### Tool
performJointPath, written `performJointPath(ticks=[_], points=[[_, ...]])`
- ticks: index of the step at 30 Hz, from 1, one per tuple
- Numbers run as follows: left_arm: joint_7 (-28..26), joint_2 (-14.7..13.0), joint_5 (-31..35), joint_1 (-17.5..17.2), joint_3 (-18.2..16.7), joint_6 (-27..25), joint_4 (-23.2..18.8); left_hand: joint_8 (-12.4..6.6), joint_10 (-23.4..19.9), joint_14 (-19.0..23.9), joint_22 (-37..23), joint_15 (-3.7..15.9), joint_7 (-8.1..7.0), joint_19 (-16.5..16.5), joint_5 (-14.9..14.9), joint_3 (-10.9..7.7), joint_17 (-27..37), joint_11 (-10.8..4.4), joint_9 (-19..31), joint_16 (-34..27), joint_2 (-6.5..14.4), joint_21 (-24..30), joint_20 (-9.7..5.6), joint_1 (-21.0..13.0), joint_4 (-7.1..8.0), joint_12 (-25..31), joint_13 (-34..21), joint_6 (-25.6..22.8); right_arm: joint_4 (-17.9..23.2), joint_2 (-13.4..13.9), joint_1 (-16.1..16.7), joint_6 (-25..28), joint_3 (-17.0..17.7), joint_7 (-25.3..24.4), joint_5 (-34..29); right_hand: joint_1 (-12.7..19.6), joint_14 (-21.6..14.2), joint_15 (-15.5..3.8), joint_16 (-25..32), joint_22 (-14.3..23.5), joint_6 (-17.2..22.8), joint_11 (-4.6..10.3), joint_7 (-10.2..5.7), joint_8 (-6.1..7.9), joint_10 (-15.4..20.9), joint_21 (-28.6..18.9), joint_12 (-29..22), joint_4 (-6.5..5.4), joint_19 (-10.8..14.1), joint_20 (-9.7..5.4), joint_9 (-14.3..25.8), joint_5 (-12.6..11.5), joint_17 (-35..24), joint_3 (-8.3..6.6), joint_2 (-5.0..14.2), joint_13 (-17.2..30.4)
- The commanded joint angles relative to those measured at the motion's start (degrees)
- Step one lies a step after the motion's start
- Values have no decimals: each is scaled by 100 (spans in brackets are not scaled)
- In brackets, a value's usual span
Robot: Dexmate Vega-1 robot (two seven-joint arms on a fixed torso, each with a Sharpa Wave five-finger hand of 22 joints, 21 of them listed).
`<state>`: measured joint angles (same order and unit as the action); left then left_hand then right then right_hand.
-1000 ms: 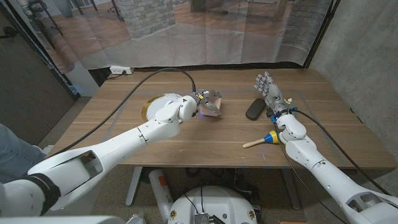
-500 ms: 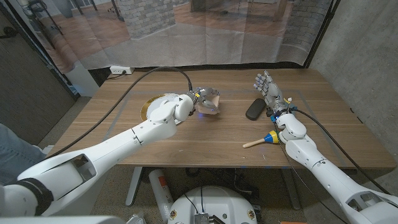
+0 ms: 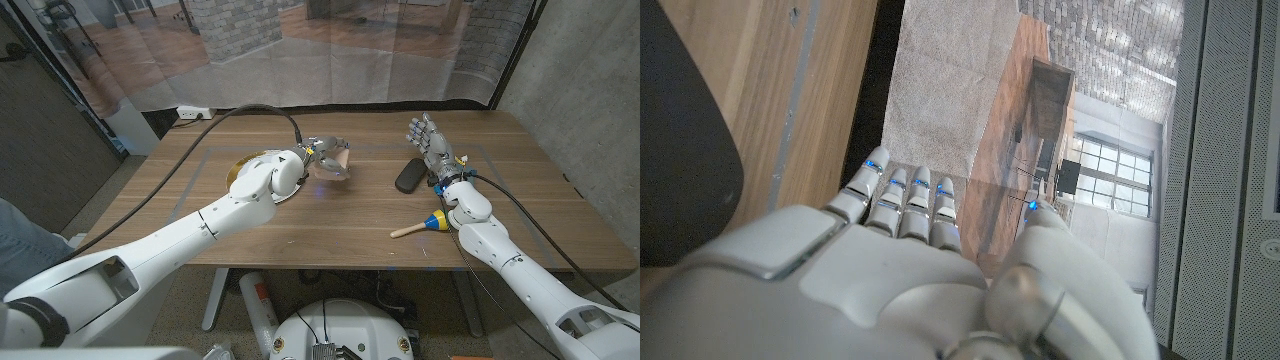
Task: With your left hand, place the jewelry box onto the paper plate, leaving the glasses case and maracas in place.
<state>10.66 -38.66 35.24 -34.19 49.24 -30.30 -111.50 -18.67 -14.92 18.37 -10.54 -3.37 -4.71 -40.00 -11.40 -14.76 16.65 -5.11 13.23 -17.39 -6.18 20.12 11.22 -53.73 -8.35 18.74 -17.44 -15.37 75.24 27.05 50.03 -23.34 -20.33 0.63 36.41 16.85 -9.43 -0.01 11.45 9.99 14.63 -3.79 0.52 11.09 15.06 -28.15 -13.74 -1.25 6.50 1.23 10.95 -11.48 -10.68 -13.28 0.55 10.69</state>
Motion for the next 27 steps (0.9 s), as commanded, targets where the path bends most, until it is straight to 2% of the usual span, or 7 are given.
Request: performJointPath(ticks=[1, 27], points=[[-28, -171, 85, -183, -159, -14, -314, -52, -45, 457, -19, 412, 17, -15, 43, -103, 26, 6, 13, -20, 903, -12, -166, -891, 62, 28, -35, -72, 23, -27, -32, 39, -53, -14, -33, -14, -44, 9, -14, 17, 32, -10, -2, 35, 44, 38, 16, 43, 59, 9, 16, -12, -5, -18, 62, 14], [21, -471, 321, -632, -463, -183, -902, -89, -182, 514, -29, 445, 8, 53, 68, -140, 49, -61, 12, -4, 948, -58, -181, -930, 71, 48, -76, -179, 24, -70, 2, 53, -99, -31, -40, -17, -54, 11, -18, 18, 30, -10, -5, 33, 56, 85, 25, 58, 79, 8, 16, -11, -5, -15, 71, 14]])
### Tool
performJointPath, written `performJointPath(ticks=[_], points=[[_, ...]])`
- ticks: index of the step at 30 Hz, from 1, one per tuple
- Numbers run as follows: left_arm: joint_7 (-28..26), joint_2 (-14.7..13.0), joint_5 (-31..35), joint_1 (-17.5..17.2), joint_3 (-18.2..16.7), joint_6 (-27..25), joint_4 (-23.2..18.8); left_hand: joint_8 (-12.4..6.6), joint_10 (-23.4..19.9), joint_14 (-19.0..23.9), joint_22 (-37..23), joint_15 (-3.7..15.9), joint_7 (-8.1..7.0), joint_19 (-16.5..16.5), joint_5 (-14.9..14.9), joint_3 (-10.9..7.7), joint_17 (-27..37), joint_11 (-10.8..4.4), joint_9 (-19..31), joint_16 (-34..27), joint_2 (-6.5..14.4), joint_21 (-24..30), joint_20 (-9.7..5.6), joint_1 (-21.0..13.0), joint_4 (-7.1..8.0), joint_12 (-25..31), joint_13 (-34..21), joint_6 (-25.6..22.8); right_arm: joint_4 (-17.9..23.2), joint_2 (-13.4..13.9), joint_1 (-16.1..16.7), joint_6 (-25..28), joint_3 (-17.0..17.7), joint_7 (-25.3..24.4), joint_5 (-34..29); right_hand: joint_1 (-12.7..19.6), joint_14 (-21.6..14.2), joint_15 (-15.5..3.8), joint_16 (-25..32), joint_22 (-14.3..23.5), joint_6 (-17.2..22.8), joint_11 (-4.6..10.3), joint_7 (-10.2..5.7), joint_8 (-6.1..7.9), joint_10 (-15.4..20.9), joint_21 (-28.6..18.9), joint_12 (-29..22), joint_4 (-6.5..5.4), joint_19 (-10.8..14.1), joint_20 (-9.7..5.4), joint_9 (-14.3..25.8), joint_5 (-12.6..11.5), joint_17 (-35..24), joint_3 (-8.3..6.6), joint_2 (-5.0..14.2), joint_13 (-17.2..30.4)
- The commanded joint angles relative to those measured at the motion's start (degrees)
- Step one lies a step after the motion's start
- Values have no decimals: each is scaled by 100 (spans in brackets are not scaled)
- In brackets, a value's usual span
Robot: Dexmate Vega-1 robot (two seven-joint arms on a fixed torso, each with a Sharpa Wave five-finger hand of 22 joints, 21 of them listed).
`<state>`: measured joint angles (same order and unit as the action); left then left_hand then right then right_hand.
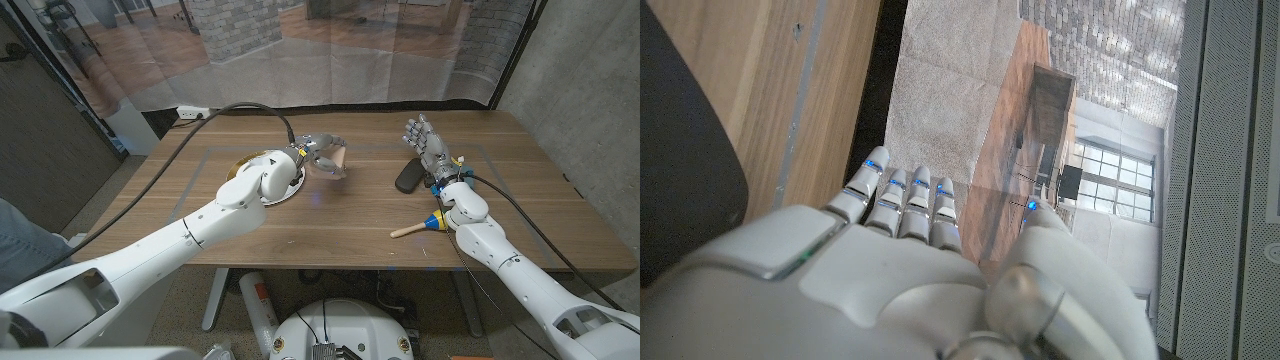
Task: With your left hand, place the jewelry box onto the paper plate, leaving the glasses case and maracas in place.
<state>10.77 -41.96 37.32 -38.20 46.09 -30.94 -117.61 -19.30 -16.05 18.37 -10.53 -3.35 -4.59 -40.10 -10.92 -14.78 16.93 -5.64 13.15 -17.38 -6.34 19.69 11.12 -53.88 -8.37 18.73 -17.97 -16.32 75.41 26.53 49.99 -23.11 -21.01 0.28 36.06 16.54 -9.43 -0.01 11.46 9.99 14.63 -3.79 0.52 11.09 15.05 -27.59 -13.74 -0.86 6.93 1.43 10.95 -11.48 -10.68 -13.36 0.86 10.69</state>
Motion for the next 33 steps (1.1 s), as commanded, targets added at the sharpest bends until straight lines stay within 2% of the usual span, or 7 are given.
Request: performJointPath(ticks=[1, 16, 33], points=[[8, -155, 135, -253, -155, -134, -319, -28, -71, 516, -31, 441, -4, 56, 20, -140, 23, -15, 20, -4, 964, -12, -175, -916, 72, 49, -25, -91, 10, -16, 2, 43, -36, 11, -1, 14, -56, 9, -18, 18, 30, -10, -5, 33, 58, 30, 25, 19, 37, -11, 15, -11, -5, -7, 39, 15], [54, -361, 279, -574, -395, -416, -705, -53, -128, 546, -37, 457, 7, 71, 34, -159, 33, -51, 18, 16, 976, -29, -200, -939, 74, 41, -54, -164, 183, 96, 41, 143, -38, 8, -28, 7, -62, 8, -19, 20, 28, -12, -11, 32, 58, 62, 34, 27, 50, -12, 15, -9, -5, -2, 43, 15], [-146, -527, 45, -818, -691, -486, -726, -73, -193, 576, -40, 486, 16, 90, 36, -171, 44, -96, 14, 32, 974, -46, -221, -954, 74, 37, -80, -224, 405, 178, 186, 169, 13, -130, -63, 2, -67, 7, -22, 21, 37, -7, -7, 35, 55, 92, 44, 36, 70, -13, 15, -8, -5, 3, 46, 15]])
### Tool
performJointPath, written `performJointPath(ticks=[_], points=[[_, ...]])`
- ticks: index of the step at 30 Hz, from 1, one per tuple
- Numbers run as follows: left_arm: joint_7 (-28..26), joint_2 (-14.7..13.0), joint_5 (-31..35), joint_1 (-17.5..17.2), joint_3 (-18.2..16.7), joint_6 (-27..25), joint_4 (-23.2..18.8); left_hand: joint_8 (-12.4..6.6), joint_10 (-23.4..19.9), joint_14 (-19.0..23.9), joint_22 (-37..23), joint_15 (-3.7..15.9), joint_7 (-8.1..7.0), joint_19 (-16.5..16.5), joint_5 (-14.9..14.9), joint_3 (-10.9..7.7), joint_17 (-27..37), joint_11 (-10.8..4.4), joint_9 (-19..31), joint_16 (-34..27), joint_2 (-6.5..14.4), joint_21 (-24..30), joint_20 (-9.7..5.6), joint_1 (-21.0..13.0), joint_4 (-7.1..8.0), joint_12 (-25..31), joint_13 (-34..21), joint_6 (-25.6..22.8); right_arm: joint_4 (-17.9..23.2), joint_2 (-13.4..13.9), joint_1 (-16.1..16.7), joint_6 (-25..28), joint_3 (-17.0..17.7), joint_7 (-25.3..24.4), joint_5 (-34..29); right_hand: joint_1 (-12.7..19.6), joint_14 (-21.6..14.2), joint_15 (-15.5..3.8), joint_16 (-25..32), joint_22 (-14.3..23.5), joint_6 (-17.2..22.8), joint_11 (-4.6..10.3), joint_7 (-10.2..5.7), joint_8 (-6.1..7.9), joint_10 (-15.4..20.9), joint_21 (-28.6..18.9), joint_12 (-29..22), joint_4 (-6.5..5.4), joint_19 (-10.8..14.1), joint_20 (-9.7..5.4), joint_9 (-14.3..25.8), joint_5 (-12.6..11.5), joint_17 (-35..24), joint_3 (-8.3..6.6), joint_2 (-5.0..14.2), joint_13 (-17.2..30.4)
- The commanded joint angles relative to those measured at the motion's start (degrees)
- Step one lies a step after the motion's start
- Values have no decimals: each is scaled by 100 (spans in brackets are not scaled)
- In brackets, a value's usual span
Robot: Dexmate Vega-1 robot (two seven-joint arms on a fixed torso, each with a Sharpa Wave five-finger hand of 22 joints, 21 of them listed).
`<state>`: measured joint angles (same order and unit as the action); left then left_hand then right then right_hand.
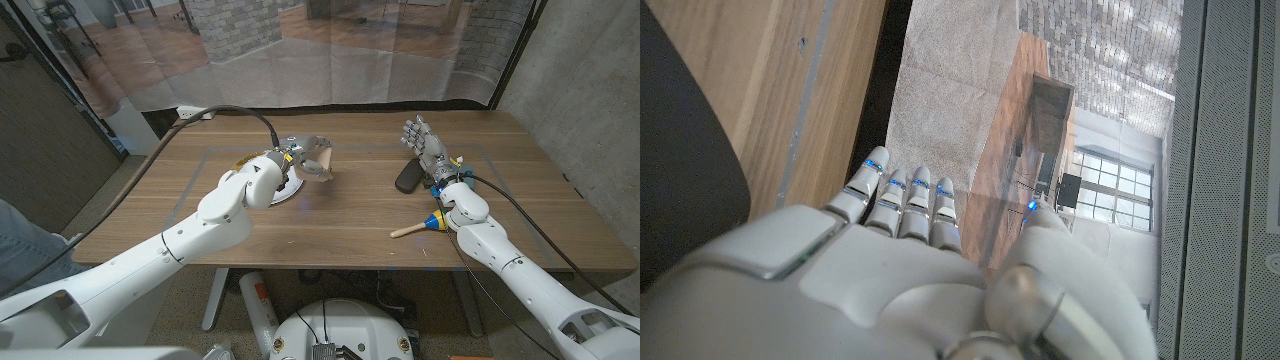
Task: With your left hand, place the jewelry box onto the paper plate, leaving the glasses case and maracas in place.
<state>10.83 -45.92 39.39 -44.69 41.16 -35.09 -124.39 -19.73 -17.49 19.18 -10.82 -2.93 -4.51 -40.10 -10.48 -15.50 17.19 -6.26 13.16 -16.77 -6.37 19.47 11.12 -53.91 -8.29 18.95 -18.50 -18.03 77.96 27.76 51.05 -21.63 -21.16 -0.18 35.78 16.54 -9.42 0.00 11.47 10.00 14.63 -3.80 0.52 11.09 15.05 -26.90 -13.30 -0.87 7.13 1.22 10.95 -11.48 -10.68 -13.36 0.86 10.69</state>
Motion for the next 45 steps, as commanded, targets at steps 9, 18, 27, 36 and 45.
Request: performJointPath(ticks=[9, 18, 27, 36, 45], points=[[-197, -231, -263, -202, -293, -166, -36, -41, -69, 502, -13, 462, 10, 100, -8, -109, 24, -36, 11, -18, 980, -33, -232, -964, 63, 7, -41, -84, 129, 30, 50, 40, 6, -109, -60, 2, -77, 1, -22, 21, 43, -7, -6, 37, 63, 40, 1, 43, 58, 6, 15, -8, -4, 3, 51, 15], [-285, -264, -518, -146, -410, -170, 160, -61, -93, 529, -14, 471, -11, 126, -8, -113, 31, -88, 9, -15, 978, -47, -240, -966, 67, 0, -54, -136, 22, -38, -42, 60, -39, -107, -80, -1, -75, 8, -24, 22, 44, -6, -5, 36, 66, 55, 4, 47, 67, 7, 15, -8, -5, 4, 57, 16], [-381, -284, -684, -46, -396, -204, 314, -72, -121, 548, -17, 492, -19, 150, -7, -118, 36, -96, 6, -6, 976, -61, -246, -971, 68, -7, -68, -168, -102, -91, -149, 79, -75, -81, -89, -3, -82, 3, -23, 22, 45, -14, -6, 36, 70, 69, 6, 50, 75, 5, 15, -7, -5, 5, 59, 16], [-400, -338, -749, 45, -352, -327, 357, -81, -147, 545, -19, 479, -18, 161, -9, -130, 43, -114, 4, 10, 984, -68, -249, -986, 67, -16, -82, -191, -204, -126, -244, 91, -94, -53, -94, -5, -85, -5, -24, 23, 47, -11, -5, 36, 68, 89, 11, 55, 80, 4, 15, -6, -5, 6, 65, 16], [-368, -385, -813, 130, -299, -514, 379, -84, -157, 538, -21, 487, -7, 179, -7, -136, 48, -125, 1, 26, 982, -79, -251, -995, 65, -29, -94, -201, -242, -129, -281, 114, -104, -33, -89, -5, -88, 0, -26, 24, 50, -5, -8, 37, 76, 107, 12, 63, 90, 2, 15, -5, -4, 8, 67, 16]])
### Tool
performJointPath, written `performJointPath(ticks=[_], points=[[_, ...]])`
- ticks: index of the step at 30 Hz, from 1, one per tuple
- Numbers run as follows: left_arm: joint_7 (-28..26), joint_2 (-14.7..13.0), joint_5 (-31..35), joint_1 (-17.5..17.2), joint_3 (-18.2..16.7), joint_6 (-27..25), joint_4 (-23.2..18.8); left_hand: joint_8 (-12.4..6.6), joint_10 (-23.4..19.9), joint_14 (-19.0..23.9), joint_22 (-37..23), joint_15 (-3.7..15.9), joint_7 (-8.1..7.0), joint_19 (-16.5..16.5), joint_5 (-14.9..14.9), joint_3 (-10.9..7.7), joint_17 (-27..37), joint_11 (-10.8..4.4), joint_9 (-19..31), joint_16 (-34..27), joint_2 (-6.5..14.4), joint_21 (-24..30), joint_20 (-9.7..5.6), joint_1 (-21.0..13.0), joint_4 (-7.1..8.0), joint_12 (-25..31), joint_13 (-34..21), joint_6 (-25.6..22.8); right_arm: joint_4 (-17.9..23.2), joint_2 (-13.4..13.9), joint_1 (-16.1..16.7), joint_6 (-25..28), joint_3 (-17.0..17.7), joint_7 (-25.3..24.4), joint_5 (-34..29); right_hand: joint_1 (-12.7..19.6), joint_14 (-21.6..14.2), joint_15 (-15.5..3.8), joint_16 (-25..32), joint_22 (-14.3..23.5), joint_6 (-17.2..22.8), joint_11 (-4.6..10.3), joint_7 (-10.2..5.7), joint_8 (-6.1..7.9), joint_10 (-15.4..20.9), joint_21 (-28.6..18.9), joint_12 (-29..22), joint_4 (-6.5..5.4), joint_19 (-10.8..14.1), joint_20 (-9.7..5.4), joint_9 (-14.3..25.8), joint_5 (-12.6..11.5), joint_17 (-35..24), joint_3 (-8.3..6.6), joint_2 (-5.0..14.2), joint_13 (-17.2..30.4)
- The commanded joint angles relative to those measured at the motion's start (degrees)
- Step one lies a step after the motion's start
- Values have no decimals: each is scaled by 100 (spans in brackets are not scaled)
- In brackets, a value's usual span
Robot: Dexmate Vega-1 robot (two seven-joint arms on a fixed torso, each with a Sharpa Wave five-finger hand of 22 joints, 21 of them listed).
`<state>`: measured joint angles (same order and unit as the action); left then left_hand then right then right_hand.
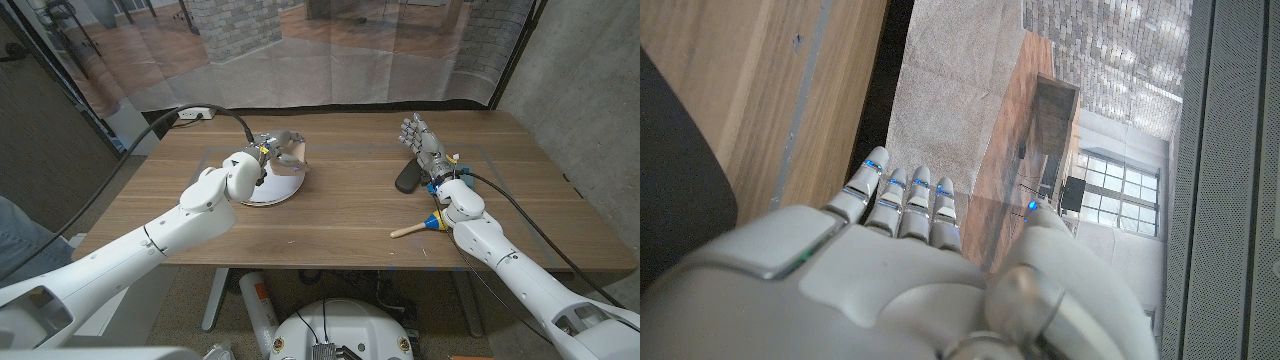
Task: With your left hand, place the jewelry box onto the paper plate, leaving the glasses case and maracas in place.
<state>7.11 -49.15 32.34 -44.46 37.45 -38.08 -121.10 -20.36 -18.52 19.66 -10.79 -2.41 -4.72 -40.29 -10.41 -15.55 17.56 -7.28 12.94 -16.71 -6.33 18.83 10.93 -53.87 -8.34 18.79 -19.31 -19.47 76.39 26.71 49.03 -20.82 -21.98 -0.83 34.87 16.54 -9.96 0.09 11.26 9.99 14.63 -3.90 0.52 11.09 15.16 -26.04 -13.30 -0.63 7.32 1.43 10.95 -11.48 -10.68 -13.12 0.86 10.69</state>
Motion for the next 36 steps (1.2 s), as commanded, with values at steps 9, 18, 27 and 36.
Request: performJointPath(ticks=[9, 18, 27, 36], points=[[-23, -137, -101, 111, 123, -405, -30, -29, -55, 482, -24, 437, 14, 217, -16, -149, 18, -32, 20, 36, 987, -25, -228, -1029, 61, -29, -25, -81, -60, 4, -61, 57, -16, 47, 18, -7, -34, -8, -7, 25, 54, 3, -17, 37, 68, 39, 15, 44, 78, -16, 15, -4, -4, -16, 72, 16], [-77, -199, -157, 109, 127, -545, -26, -34, -89, 468, -26, 440, 35, 233, -14, -161, 25, -22, 18, 55, 990, -35, -230, -1050, 56, -35, -38, -95, -16, 32, -34, 71, 0, 33, 24, -8, -40, -4, -7, 25, 55, -1, -13, 37, 83, 54, 13, 50, 95, -21, 15, -4, -4, -15, 77, 17], [-174, -258, -288, 108, 81, -590, 34, -48, -113, 479, -26, 445, 21, 249, -11, -168, 31, -67, 16, 62, 992, -44, -231, -1058, 58, -44, -49, -132, -78, -8, -77, 91, -30, 35, 17, -13, -45, -15, -7, 26, 75, 9, -13, 43, 90, 73, 15, 55, 114, -22, 15, -2, -4, -13, 83, 17], [-206, -229, -263, 240, 206, -673, 207, -65, -133, 485, -28, 441, 5, 274, -9, -171, 37, -110, 14, 71, 989, -57, -234, -1060, 61, -53, -59, -175, -112, -25, -105, 95, -41, 13, -5, -14, -47, -7, -9, 27, 82, 4, -15, 44, 92, 93, 19, 62, 127, -28, 15, 0, -3, -12, 88, 17]])
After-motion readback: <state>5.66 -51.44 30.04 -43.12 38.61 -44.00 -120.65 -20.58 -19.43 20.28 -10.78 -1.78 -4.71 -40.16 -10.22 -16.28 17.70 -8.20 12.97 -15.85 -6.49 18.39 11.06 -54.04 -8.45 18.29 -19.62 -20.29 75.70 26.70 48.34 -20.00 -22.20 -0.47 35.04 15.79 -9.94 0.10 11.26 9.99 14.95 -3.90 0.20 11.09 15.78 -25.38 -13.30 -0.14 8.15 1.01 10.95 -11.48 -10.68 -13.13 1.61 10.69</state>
